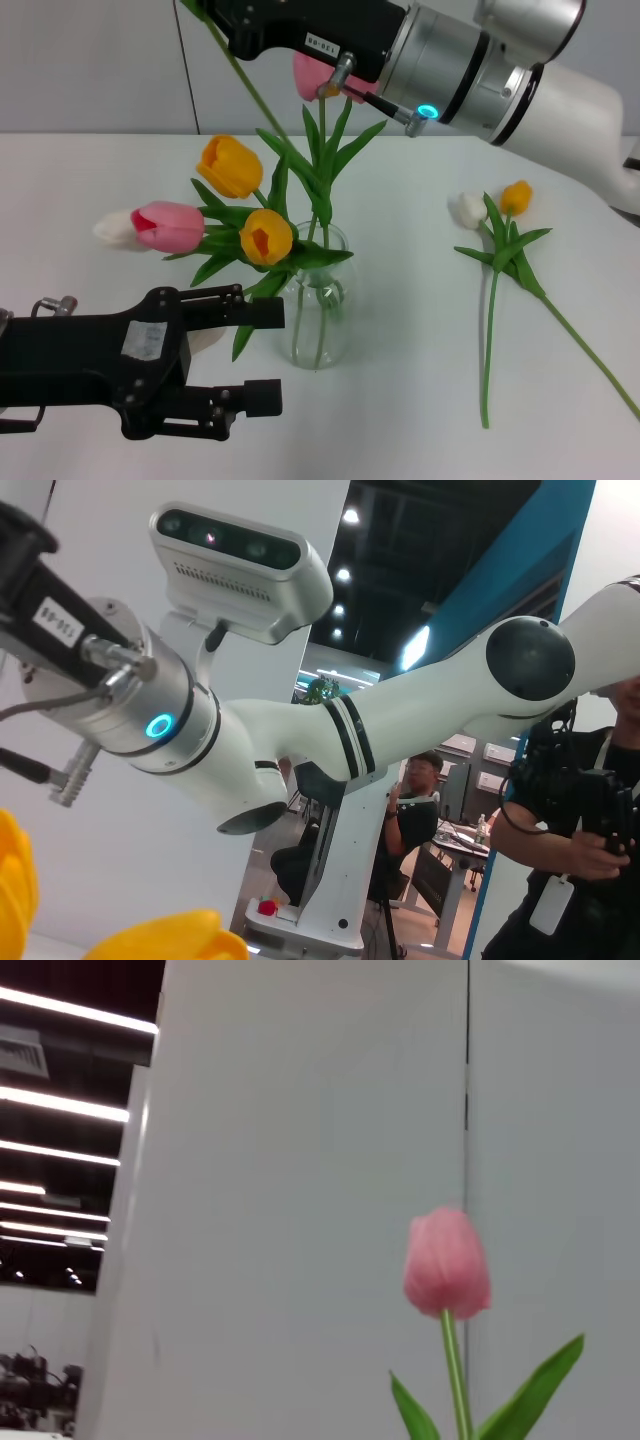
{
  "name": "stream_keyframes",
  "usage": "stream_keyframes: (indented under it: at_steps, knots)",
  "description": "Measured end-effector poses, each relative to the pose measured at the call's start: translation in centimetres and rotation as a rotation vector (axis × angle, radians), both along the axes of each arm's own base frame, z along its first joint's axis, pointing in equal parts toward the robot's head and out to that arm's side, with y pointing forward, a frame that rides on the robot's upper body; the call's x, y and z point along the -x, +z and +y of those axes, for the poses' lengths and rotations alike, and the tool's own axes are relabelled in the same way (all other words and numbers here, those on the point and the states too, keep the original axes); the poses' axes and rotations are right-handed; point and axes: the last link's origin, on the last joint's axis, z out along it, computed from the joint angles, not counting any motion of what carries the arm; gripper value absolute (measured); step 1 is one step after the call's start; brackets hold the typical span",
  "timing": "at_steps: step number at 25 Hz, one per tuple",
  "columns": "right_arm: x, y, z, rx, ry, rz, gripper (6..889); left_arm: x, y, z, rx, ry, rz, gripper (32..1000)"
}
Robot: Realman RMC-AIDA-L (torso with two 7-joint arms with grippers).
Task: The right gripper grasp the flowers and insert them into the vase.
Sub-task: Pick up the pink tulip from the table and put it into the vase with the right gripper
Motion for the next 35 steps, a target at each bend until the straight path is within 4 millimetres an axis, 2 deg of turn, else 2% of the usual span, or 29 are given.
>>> stream_keyframes:
  at_steps: [25, 35]
  knots:
    - [-0.8, -1.2, -1.1, 0.078, -0.03, 0.003, 20, -0.3, -0.1, 0.2, 0.001, -0.011, -0.003, 838]
    - [-2.7, -2.2, -1.5, 0.069, -0.069, -0.053, 20, -0.5, -0.2, 0.2, 0.002, -0.013, -0.005, 838]
